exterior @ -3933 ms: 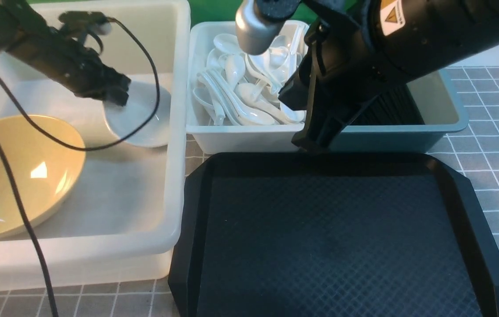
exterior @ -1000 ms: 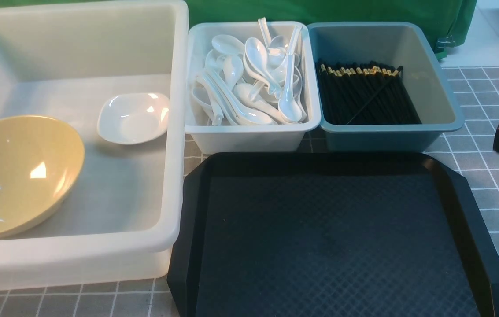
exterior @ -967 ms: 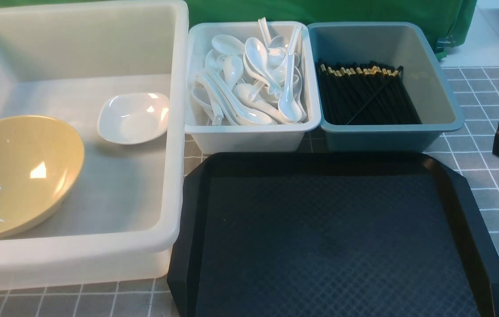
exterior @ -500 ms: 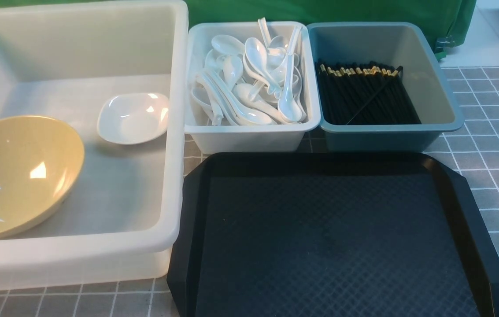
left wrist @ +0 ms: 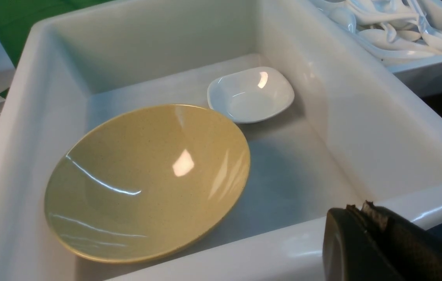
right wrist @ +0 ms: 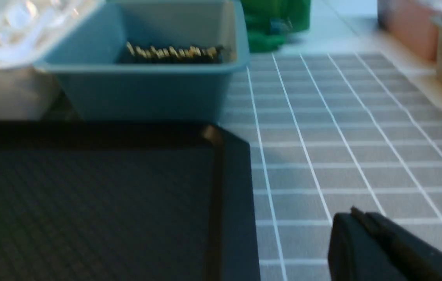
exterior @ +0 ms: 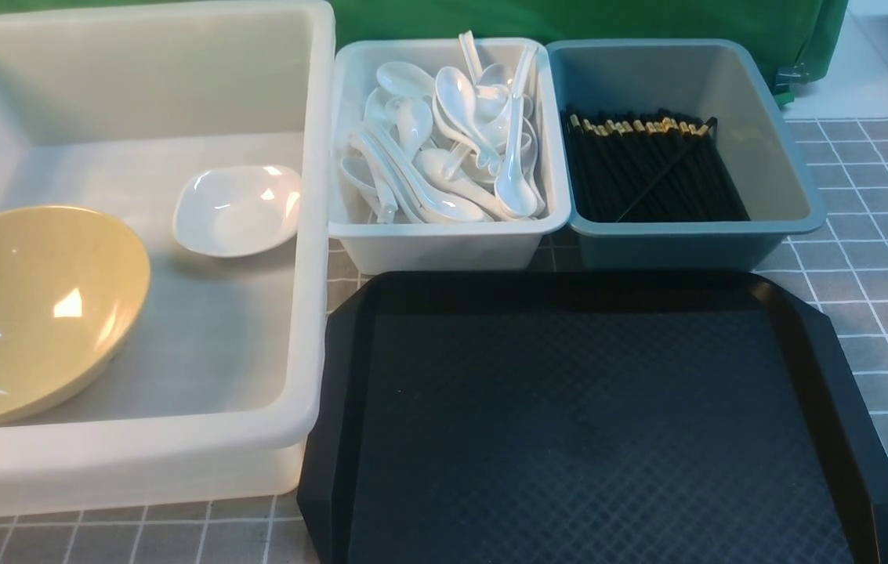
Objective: On grey table put chopsticks spoon bowls plates into blue grey white boxes.
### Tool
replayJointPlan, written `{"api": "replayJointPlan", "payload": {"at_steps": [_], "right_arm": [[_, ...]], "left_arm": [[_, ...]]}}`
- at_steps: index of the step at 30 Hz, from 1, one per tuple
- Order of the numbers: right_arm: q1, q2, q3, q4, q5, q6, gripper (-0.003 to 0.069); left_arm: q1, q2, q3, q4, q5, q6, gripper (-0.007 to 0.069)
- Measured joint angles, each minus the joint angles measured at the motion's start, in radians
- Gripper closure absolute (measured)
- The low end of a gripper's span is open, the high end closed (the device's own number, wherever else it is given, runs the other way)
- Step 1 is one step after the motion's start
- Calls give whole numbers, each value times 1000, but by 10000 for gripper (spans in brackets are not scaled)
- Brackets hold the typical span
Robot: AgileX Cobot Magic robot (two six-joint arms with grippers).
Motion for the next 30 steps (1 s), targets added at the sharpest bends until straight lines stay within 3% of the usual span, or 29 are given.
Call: {"api": "replayJointPlan", "payload": {"at_steps": [30], "right_arm": [[-2,0,0,1,27,-70,625]], "left_arm": [[0,0,0,0,0,0,634]]}}
